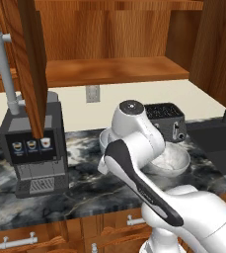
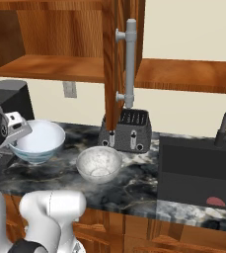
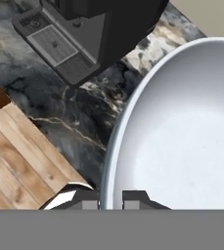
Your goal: Open the cabinet. Pick the bowls from the counter and place them in the cabinet. Then close the cabinet.
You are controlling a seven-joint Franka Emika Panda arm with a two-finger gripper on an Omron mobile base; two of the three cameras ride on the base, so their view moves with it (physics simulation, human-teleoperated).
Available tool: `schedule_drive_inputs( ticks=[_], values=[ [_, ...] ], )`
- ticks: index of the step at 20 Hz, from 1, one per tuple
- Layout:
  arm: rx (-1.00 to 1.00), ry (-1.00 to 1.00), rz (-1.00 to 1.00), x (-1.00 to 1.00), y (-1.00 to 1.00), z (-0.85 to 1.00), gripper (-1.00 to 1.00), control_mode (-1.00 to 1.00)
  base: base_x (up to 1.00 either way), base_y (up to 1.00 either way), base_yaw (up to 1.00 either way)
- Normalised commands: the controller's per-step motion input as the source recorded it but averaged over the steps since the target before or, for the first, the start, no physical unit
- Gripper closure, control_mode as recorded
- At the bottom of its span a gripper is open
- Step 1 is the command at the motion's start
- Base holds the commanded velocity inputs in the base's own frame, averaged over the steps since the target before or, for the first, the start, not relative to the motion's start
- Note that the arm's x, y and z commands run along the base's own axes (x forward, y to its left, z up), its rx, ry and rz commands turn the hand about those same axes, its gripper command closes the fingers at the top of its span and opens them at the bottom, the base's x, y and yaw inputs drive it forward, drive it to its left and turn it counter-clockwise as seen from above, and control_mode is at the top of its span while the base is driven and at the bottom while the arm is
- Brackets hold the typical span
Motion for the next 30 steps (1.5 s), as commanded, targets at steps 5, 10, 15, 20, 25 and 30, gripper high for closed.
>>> schedule_drive_inputs(
  ticks=[5,10,15,20,25,30],
  values=[
    [-0.01,-0.01,0.00,-0.31,-0.22,0.39,1.00,-1.00,0.00,0.00,0.00],
    [-0.01,-0.03,0.00,-0.29,-0.21,0.43,1.00,-1.00,0.00,0.00,0.00],
    [-0.01,-0.09,0.00,-0.25,-0.12,0.44,1.00,-1.00,0.00,0.00,0.00],
    [0.00,-0.15,0.00,-0.19,-0.05,0.28,1.00,-1.00,0.00,0.00,0.00],
    [0.00,-0.05,0.00,-0.18,-0.13,0.39,1.00,-1.00,0.00,0.00,0.00],
    [0.00,0.00,0.00,-0.09,-0.15,0.50,1.00,-1.00,0.00,0.00,0.00]
  ],
)
